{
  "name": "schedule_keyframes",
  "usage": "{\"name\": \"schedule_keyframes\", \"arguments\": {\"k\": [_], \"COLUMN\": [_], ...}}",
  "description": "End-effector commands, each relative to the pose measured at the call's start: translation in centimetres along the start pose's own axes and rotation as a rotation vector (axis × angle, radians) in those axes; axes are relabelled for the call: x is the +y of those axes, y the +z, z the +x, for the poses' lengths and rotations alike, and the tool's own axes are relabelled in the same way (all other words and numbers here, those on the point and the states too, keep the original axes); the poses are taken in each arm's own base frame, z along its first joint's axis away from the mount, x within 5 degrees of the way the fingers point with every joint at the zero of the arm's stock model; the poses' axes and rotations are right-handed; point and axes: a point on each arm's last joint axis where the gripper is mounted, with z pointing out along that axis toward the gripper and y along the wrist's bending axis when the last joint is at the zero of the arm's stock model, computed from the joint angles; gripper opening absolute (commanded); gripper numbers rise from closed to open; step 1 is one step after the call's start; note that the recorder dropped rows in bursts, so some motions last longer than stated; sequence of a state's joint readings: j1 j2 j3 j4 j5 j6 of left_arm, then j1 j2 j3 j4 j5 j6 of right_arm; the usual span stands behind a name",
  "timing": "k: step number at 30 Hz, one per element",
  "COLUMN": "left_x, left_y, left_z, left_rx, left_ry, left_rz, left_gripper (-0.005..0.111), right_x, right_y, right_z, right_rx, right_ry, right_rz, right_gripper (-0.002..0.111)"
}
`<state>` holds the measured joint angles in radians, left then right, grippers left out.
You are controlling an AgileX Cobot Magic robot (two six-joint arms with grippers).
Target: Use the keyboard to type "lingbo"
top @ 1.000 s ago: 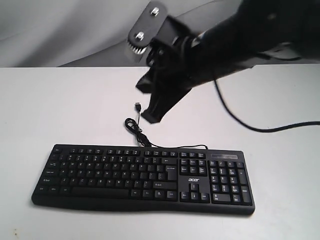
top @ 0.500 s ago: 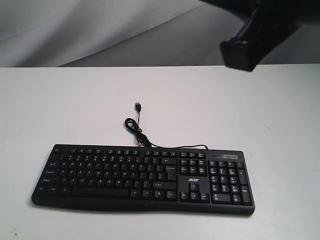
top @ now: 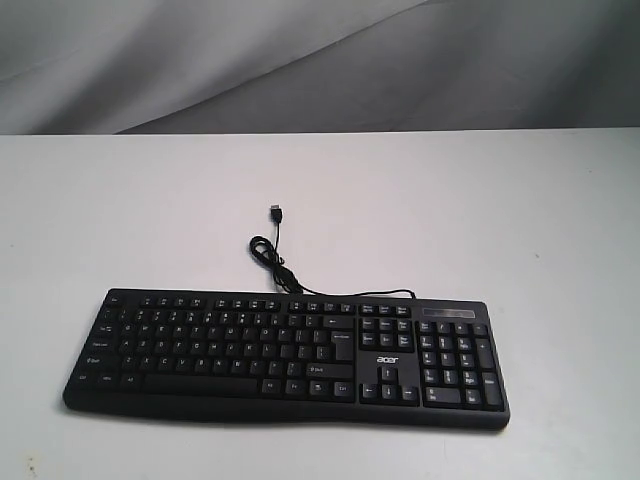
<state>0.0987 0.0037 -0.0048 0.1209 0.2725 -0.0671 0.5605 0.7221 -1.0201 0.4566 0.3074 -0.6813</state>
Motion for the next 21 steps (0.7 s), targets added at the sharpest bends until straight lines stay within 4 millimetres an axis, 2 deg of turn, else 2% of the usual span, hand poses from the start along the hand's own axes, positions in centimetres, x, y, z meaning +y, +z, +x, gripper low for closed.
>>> {"name": "schedule_keyframes", "arguments": {"k": [1,7,13,15,20,21], "left_x": [0.0,0.0,0.0,0.0,0.0,0.0], "left_y": [0.0,0.0,0.0,0.0,0.0,0.0], "left_z": [0.1,0.1,0.1,0.1,0.1,0.1], "left_rx": [-0.005,-0.005,-0.005,-0.005,-0.005,-0.005], "left_ry": [-0.006,-0.006,-0.006,-0.006,-0.006,-0.006], "left_rz": [0.001,0.001,0.001,0.001,0.001,0.001], "left_gripper": [0.001,0.001,0.001,0.001,0.001,0.001], "right_x": [-1.5,-1.5,0.9,1.7,2.6,2.7], "right_y": [-2.3,-6.2,-9.6,-10.2,-11.4,-11.5], "right_z": [2.8,10.4,17.5,18.7,19.2,20.2], "right_rx": [0.049,0.159,0.172,0.14,0.048,0.075], "right_ry": [0.202,0.324,0.404,0.419,0.342,0.339], "right_rz": [0.218,0.54,0.726,0.73,0.761,0.774], "right_gripper": [0.0,0.0,0.0,0.0,0.0,0.0]}}
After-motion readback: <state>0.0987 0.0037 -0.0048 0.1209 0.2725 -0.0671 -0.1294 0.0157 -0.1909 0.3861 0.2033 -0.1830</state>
